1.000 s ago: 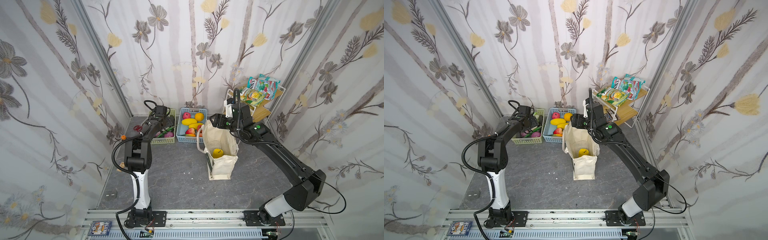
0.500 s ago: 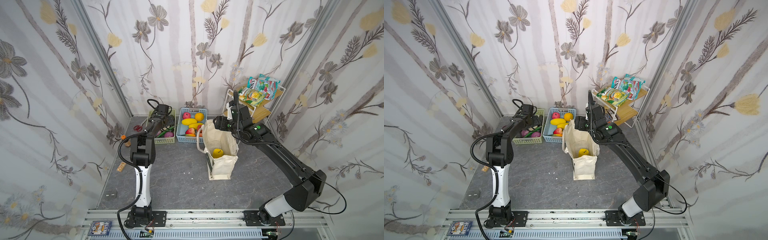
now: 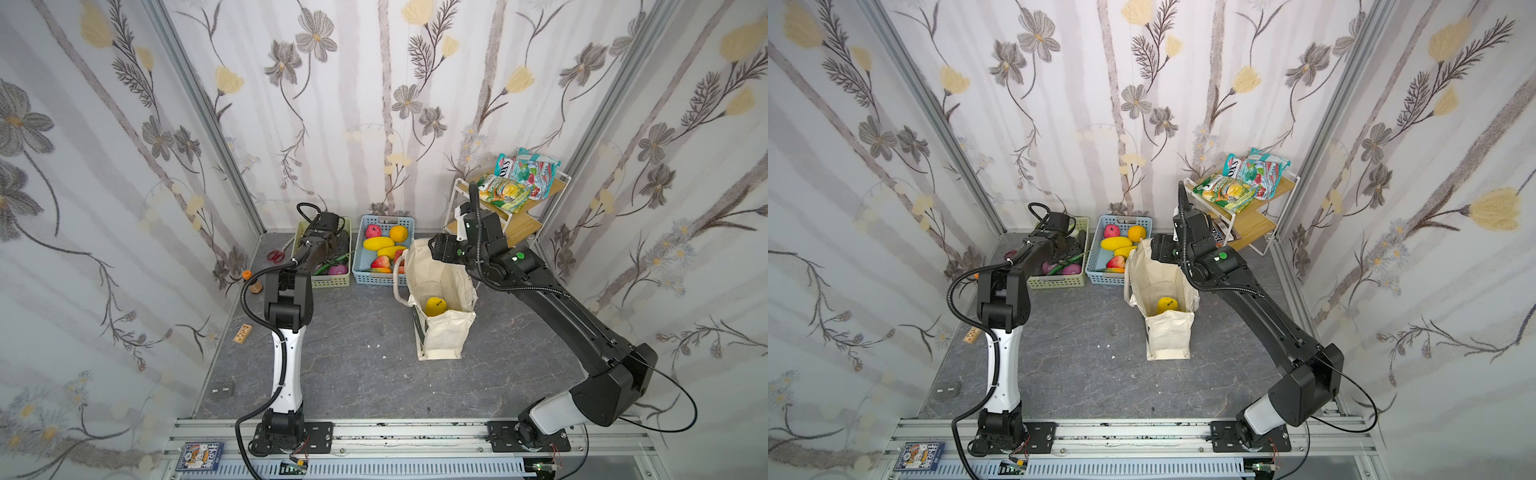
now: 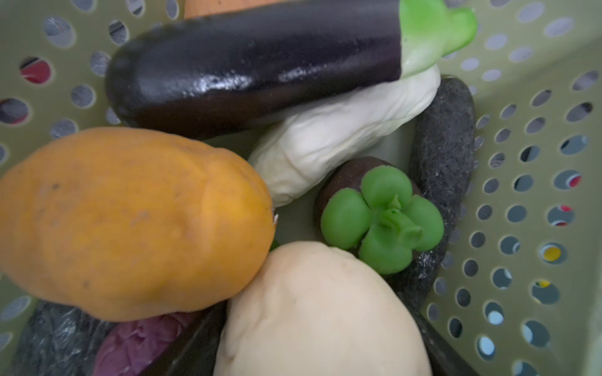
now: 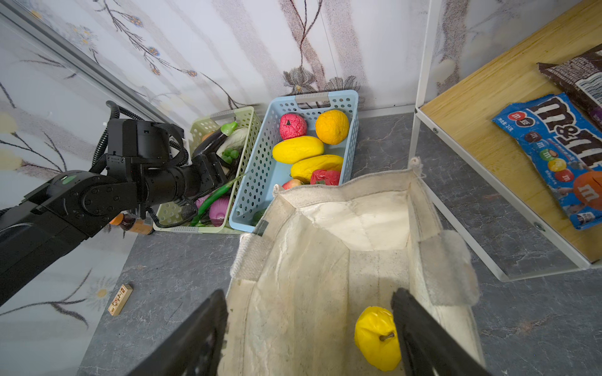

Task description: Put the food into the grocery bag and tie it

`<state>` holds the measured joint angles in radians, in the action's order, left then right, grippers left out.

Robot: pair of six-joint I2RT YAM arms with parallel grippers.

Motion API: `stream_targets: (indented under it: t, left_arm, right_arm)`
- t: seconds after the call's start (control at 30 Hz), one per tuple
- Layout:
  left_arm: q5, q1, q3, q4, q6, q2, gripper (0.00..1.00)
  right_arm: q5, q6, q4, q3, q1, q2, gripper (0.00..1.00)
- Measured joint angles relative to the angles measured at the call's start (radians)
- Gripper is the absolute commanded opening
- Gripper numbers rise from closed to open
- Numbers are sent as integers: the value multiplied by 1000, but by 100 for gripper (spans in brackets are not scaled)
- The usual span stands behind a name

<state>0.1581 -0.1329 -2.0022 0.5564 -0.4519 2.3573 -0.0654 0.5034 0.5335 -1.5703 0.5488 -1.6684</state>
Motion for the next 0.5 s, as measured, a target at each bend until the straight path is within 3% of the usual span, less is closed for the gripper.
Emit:
stream_targets:
  t: [0.5]
  left_arm:
    - [5, -8, 32, 40, 27, -138, 76]
  right_arm:
    - [7, 0, 1, 0, 0, 8, 80]
